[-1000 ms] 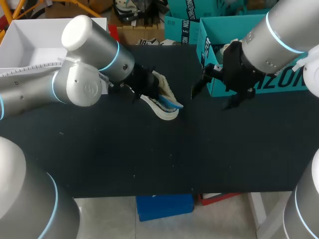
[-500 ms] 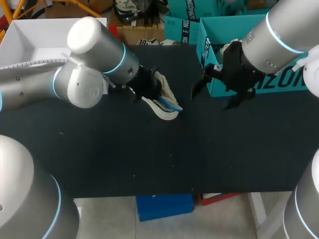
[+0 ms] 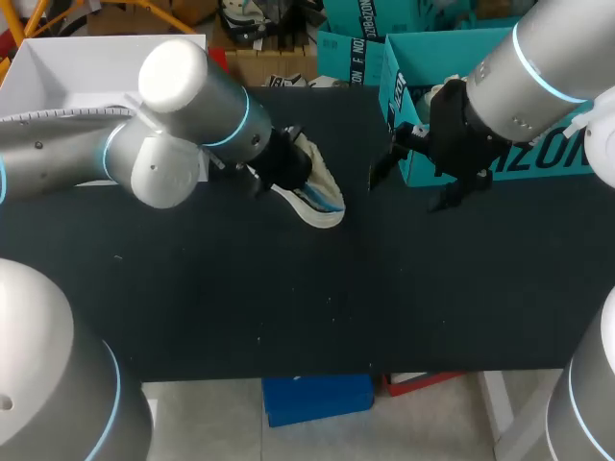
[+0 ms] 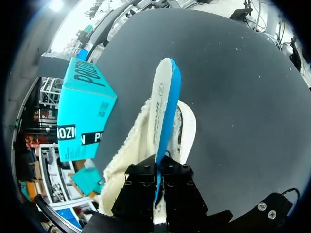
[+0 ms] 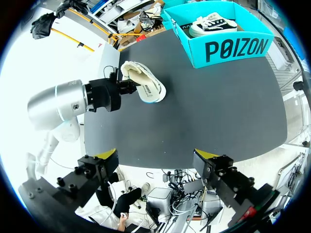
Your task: Take the shoe out of the shoebox, open the shoe tongue, remove and reinsert the insole, then place the shoe into the shoebox
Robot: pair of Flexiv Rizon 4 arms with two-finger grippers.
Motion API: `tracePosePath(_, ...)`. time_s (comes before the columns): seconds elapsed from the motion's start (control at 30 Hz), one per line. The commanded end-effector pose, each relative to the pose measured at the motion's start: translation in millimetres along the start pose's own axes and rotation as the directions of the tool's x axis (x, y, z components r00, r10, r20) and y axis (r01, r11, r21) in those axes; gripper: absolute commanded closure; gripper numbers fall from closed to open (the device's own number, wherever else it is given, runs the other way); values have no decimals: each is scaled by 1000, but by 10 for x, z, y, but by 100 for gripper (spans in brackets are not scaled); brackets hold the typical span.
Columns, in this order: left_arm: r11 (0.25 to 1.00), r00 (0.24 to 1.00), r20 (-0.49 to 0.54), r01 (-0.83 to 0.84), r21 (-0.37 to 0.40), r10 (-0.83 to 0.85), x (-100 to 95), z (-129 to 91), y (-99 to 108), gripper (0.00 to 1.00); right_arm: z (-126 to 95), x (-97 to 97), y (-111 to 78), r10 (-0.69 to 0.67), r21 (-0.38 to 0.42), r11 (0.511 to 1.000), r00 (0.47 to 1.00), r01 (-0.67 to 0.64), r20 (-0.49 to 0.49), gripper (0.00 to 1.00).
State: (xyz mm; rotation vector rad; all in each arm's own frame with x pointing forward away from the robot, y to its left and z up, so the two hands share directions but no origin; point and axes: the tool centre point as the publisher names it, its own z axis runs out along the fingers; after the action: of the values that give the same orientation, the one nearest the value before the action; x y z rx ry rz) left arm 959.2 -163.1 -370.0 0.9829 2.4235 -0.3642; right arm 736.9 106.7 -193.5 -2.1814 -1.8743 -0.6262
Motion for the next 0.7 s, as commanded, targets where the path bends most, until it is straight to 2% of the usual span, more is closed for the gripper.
tracePosePath(0.03,1000,1000,0,5,-22,-5,2,2,47,100,7,8,0,1,0,1000,1000,-1,2,0)
tracePosePath(0.2,999,1000,-3,15,-45,-15,9,22,116,100,7,8,0,1,0,1000,1000,-1,2,0)
tracePosePath(0.33,999,1000,3,27,-27,-27,16,39,91,100,7,8,0,1,0,1000,1000,-1,2,0)
tracePosePath(0.37,999,1000,7,28,-15,-28,17,37,68,77,7,8,0,1,0,1000,1000,-1,2,0)
tracePosePath(0.4,999,999,14,32,0,-32,13,31,40,60,7,8,0,1,0,1000,1000,-1,2,0)
tracePosePath(0.43,999,999,18,32,13,-32,10,23,13,51,7,8,0,1,0,1000,1000,-1,2,0)
tracePosePath(0.47,999,999,28,32,30,-33,4,9,-11,32,7,8,0,1,0,1000,1000,-1,2,0)
tracePosePath(0.5,998,999,32,34,45,-36,-2,-4,-37,18,7,8,0,1,0,1000,1000,-1,2,0)
tracePosePath(0.53,997,998,35,42,69,-45,-11,-13,-76,15,7,8,0,1,0,1000,1000,-1,2,0)
tracePosePath(0.6,992,998,37,55,110,-59,-28,-40,-131,14,7,8,0,1,0,1000,1000,-1,2,0)
tracePosePath(0.7,985,997,32,67,156,-73,-28,-71,-214,21,7,8,0,1,0,1000,1000,-1,2,0)
